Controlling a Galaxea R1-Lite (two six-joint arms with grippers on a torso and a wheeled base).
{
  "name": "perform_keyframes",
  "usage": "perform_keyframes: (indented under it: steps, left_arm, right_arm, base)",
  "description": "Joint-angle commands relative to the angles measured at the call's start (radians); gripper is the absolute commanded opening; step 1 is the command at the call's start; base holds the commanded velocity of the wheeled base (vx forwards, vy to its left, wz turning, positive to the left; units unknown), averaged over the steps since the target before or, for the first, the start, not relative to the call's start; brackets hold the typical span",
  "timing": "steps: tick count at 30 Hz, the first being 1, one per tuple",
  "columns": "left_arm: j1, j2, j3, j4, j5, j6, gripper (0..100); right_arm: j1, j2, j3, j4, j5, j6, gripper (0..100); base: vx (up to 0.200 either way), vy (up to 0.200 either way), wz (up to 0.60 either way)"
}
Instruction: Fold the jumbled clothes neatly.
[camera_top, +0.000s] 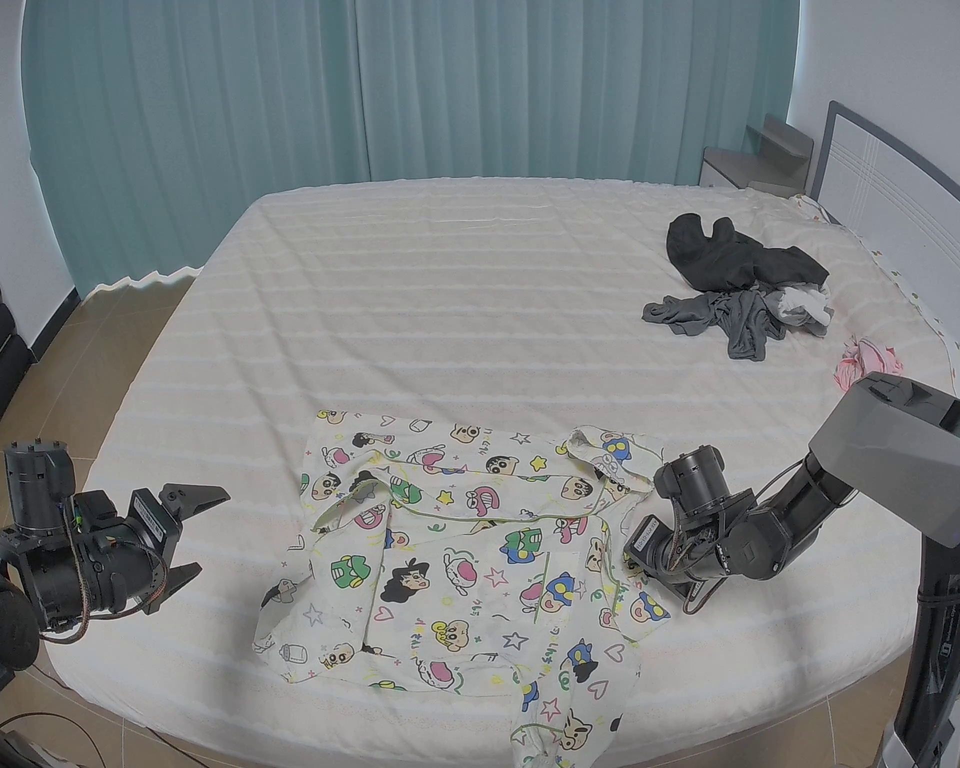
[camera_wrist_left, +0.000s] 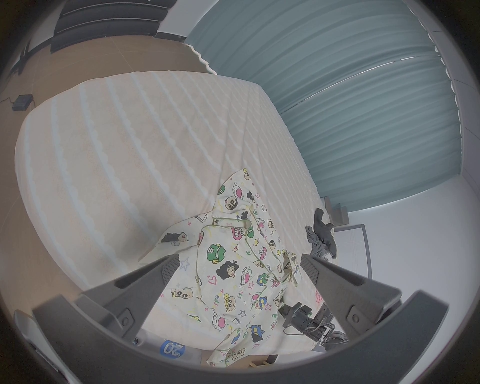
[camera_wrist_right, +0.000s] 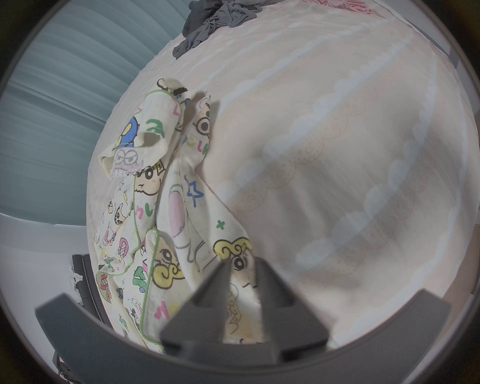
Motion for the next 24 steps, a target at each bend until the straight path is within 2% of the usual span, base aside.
perform_keyframes:
  steps: [1, 9, 19, 24]
  left_arm:
    - [0.0, 0.003, 0.001, -0.001, 0.001, 0.0, 100]
    - [0.0, -0.001, 0.001, 0.001, 0.001, 0.0, 100]
    - [-0.001, -0.003, 0.014, -0.002, 0.004, 0.006, 100]
    - [-0.001, -0.004, 0.014, -0.002, 0.004, 0.007, 100]
  right_arm:
    - [0.0, -0.001, 0.009, 0.001, 0.0, 0.002, 0]
    - [-0.017, -0.016, 0.043, -0.005, -0.006, 0.017, 0]
    - [-0.092, -0.154, 0.137, -0.022, -0.014, 0.021, 0]
    - [-0.144, -0.218, 0.229, -0.073, -0.017, -0.011, 0]
  base:
    - [0.0, 0.0, 0.0]
    - [0.0, 0.0, 0.0]
    - [0.0, 0.0, 0.0]
    - [0.0, 0.0, 0.0]
